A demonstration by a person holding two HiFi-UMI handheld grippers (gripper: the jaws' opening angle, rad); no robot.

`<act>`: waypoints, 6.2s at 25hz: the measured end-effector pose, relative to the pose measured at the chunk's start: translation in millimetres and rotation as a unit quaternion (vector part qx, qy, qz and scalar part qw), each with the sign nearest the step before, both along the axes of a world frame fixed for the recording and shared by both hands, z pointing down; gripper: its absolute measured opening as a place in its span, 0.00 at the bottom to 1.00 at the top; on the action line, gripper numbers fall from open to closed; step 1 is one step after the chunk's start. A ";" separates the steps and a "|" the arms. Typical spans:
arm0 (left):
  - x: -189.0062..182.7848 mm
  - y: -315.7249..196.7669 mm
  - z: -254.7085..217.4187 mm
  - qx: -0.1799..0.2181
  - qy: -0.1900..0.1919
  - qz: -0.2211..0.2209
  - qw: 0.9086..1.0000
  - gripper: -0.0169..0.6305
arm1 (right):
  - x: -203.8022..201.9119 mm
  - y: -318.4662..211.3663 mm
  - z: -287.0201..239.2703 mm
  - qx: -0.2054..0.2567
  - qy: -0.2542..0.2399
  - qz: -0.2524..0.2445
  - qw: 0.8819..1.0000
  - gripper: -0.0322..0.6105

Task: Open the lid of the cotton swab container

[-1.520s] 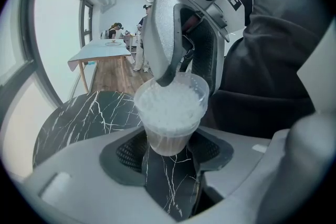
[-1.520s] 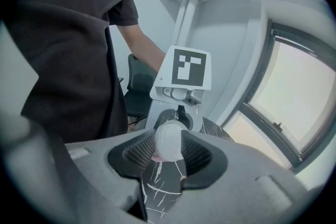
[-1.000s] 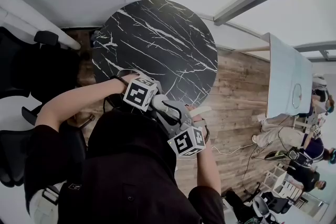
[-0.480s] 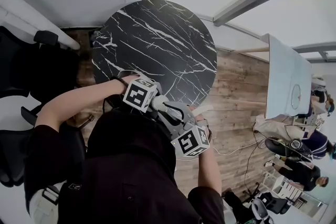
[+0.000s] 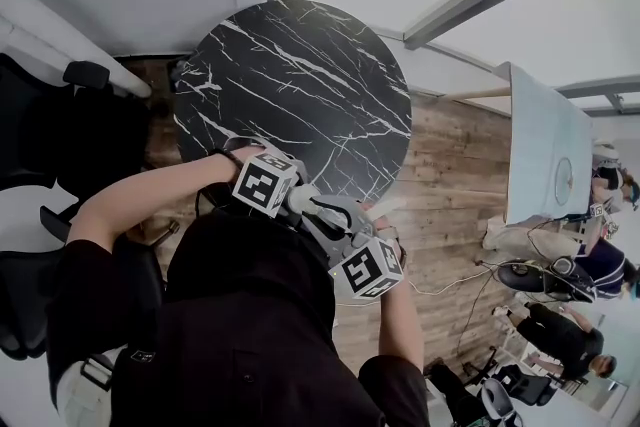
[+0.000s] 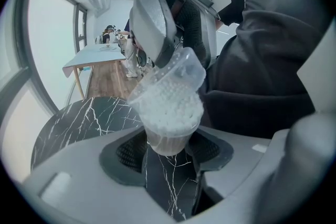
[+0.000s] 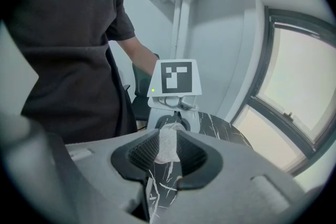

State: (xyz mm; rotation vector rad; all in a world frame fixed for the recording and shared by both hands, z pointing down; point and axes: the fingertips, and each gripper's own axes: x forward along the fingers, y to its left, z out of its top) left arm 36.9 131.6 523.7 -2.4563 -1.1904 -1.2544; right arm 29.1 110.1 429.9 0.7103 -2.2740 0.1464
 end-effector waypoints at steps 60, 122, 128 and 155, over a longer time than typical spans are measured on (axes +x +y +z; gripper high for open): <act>9.4 21.0 -13.9 -0.008 0.107 -0.027 0.994 0.42 | 72.7 -42.4 9.6 -0.069 -0.214 0.202 0.953 0.09; 14.3 -127.9 -50.9 -0.014 0.242 -0.575 0.781 0.42 | 125.7 -34.0 -0.4 0.139 -0.218 0.529 0.808 0.05; 13.9 -118.2 -37.6 -0.008 0.221 -0.570 0.791 0.42 | 125.9 -28.4 19.0 0.117 -0.218 0.553 0.795 0.05; 16.7 -108.9 -27.9 -0.008 0.201 -0.550 0.810 0.42 | 127.8 -28.8 20.4 0.117 -0.225 0.550 0.796 0.05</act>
